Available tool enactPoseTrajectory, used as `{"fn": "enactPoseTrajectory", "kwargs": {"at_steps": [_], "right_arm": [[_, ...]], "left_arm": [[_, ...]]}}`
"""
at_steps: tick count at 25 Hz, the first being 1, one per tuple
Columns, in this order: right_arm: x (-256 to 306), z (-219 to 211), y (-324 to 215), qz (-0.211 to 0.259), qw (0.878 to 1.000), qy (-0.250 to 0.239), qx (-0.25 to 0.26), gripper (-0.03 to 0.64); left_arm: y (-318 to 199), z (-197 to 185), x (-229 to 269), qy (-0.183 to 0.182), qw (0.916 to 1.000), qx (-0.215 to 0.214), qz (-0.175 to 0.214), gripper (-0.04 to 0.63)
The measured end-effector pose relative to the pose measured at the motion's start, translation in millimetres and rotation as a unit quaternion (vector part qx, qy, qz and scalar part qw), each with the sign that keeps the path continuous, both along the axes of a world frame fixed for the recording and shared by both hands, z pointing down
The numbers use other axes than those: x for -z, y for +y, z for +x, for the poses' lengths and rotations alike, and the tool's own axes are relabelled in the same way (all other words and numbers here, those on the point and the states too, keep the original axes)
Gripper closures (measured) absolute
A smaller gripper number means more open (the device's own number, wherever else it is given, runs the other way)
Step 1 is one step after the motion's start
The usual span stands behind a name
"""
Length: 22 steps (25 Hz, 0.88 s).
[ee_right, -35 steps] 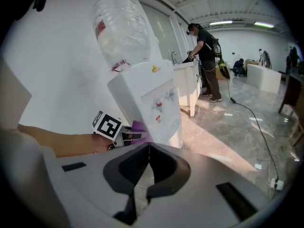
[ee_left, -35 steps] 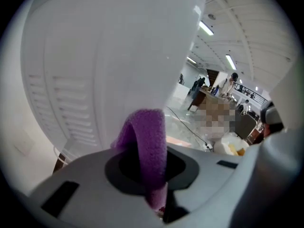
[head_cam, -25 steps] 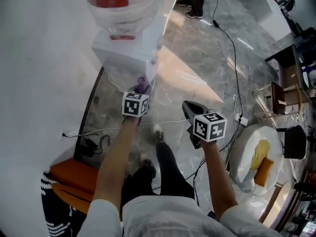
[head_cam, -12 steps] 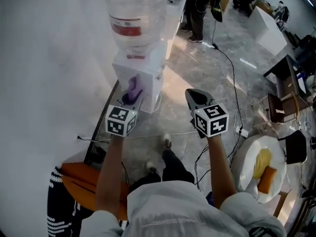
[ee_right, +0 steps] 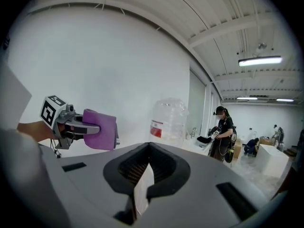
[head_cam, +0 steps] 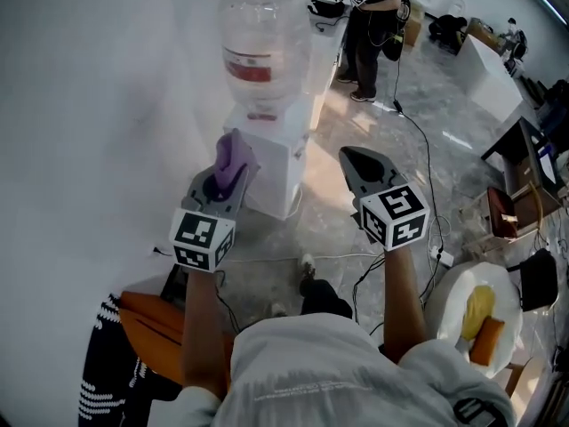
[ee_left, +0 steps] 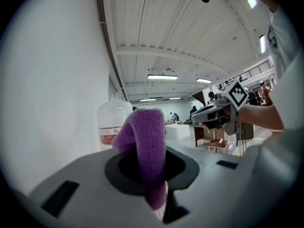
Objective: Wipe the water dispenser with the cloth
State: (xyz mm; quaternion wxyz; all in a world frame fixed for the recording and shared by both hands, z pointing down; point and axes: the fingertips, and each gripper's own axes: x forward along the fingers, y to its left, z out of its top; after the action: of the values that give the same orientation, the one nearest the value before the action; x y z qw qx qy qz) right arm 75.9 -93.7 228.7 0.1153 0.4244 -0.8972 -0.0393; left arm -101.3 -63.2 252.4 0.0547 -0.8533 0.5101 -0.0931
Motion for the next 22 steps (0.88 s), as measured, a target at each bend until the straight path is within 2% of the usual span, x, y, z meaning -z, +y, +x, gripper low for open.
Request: {"fn": "enactPoseTrajectory", "kwargs": {"at_steps": [4, 9, 22], "right_arm": [[14.5, -1.7, 9.3, 0.017, 1.0, -0.009, 0.005, 0.601], [26.3, 4.5, 14.0, 0.033, 0.999, -0.012, 0.0, 0.601], [33.6, 14.1, 29.3, 0.047, 0.999, 0.01, -0.002, 0.601]], "left_arm": [[9.7, 6.1, 21.1, -0.013, 0.9996, 0.002, 0.024, 0.546], [12.4, 14.9, 33.0, -0.017, 0.9993, 0.002, 0.034, 0.546], [22.5, 32.2, 40.5, -0.032, 0.9988, -0.004, 0.037, 0.546]]}}
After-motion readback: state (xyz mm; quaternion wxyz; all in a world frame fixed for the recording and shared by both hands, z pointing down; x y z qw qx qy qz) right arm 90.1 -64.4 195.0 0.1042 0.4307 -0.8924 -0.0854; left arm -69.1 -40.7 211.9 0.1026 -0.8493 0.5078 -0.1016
